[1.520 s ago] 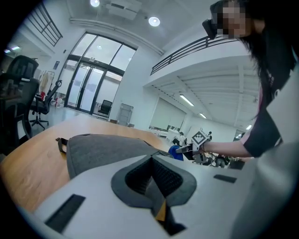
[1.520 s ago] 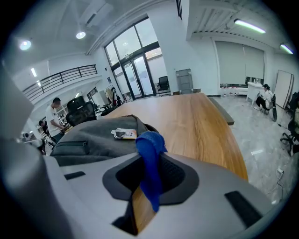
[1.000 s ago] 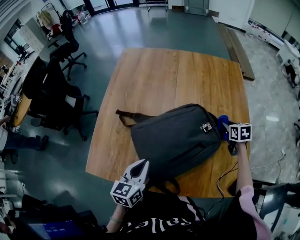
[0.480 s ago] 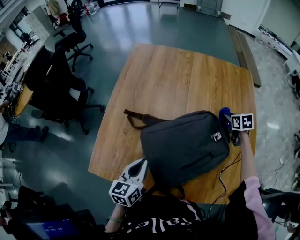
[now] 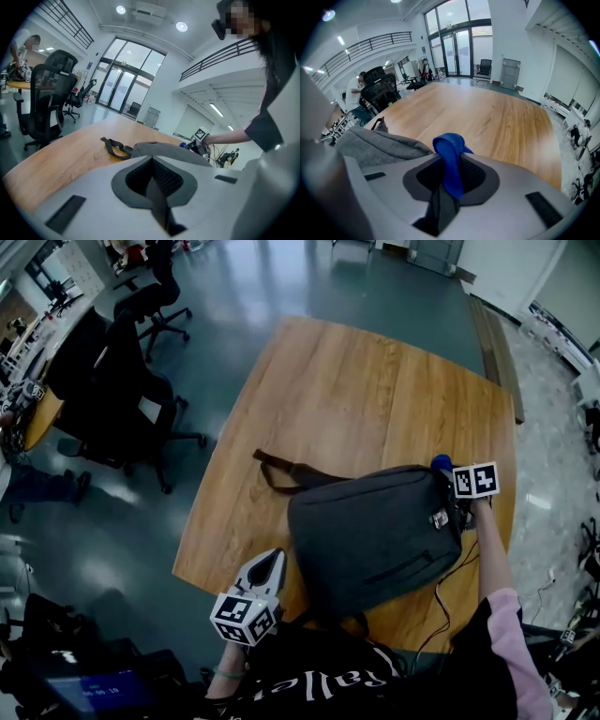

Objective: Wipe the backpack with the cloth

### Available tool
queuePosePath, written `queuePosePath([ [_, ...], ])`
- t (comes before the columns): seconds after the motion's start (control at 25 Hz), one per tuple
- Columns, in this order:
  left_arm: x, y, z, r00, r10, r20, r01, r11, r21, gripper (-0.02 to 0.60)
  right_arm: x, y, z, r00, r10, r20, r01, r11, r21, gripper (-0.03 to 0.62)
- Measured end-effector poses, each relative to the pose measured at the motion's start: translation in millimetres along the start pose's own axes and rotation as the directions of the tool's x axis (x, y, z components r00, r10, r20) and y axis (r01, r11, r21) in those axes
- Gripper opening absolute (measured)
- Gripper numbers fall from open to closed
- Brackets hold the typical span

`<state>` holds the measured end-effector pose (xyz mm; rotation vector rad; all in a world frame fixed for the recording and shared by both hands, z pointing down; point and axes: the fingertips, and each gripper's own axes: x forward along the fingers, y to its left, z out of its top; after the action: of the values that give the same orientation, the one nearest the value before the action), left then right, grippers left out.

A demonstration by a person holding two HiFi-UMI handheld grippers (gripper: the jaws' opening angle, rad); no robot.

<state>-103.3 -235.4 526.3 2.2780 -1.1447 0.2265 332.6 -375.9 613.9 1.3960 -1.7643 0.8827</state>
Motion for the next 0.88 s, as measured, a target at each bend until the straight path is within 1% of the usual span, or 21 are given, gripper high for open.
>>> queuePosePath([
  [0.12, -5.8, 11.8, -4.7, 1.000, 0.024, -0.001, -0.024, 0.999, -0.024, -0.002, 5.0, 16.4, 13.9, 1.000, 0.015, 0.004, -0.015, 0.999, -0.040, 0.066],
  [0.28, -11.3, 18.5, -11.0, 0.999, 0.041, -0.002, -0.041, 0.999, -0.035, -0.002, 9.6, 33.5, 30.6, 1.000, 0.027, 0.004, -0.027, 0.994, -0.106, 0.066],
  [0.48, -19.9, 31.2, -9.9, 0.998, 0.060, 0.014, -0.059, 0.997, -0.051, -0.002, 16.4, 61.7, 51.9, 0.999, 0.051, 0.009, -0.049, 0.986, -0.159, 0.066],
  [0.88, -41.3, 55.6, -10.2, 0.996, 0.086, 0.037, -0.083, 0.994, -0.077, -0.002, 24.4, 136.4, 66.1, 0.993, 0.118, -0.012, -0.117, 0.958, -0.263, 0.066],
])
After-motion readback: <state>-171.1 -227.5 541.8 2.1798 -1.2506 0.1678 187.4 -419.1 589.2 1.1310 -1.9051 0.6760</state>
